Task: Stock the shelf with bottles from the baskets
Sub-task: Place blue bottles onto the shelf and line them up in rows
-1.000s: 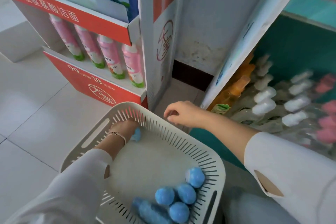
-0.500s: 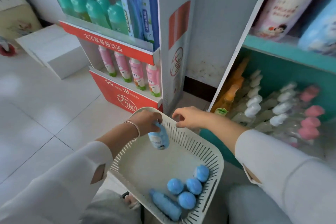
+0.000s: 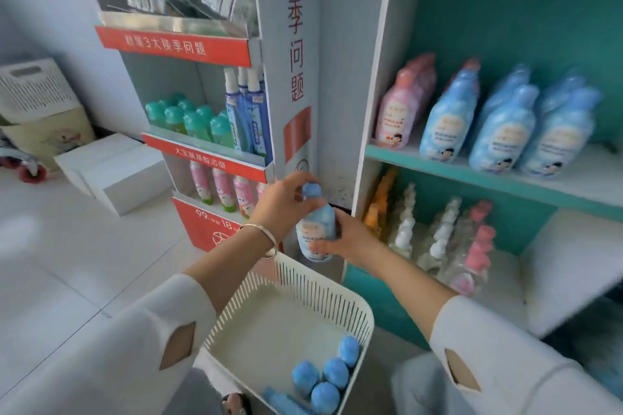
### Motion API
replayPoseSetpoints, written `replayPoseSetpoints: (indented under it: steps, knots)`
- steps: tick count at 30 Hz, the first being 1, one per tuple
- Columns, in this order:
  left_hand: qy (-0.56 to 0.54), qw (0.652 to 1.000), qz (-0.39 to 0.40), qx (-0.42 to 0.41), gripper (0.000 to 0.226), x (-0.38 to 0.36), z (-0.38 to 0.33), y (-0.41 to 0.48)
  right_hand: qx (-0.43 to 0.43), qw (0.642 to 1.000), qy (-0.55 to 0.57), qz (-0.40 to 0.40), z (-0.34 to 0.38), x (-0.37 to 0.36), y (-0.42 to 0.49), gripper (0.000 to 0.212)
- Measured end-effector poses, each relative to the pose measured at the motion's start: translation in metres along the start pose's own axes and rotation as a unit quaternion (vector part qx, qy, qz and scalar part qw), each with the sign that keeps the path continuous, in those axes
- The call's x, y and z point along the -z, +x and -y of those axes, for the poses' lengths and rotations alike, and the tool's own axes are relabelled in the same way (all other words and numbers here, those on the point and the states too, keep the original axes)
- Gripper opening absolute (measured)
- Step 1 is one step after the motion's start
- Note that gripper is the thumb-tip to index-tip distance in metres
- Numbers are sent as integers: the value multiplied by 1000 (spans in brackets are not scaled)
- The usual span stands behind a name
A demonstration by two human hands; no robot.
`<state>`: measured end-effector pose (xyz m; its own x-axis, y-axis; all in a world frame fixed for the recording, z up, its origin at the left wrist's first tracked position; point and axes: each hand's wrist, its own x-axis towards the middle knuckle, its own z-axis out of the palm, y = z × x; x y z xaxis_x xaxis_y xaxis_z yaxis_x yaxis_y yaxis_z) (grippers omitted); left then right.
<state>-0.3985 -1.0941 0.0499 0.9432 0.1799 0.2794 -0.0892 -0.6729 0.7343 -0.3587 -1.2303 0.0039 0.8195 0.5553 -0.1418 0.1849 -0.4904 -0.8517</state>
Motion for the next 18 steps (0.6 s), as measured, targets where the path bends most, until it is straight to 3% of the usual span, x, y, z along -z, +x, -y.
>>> replayPoseSetpoints:
  steps: [5,12,18]
  knots:
    - [-234,968,-89,8,22,-20,-74,2,57,985,139,-85,22,47,-36,43]
    - [-211,975,-17,-69,43,-72,-164,-1,115,967,125,-191,21,139,-100,52]
    - [-167,976,95,-106,66,-129,-225,6,85,940,70,-323,-11,224,-141,48]
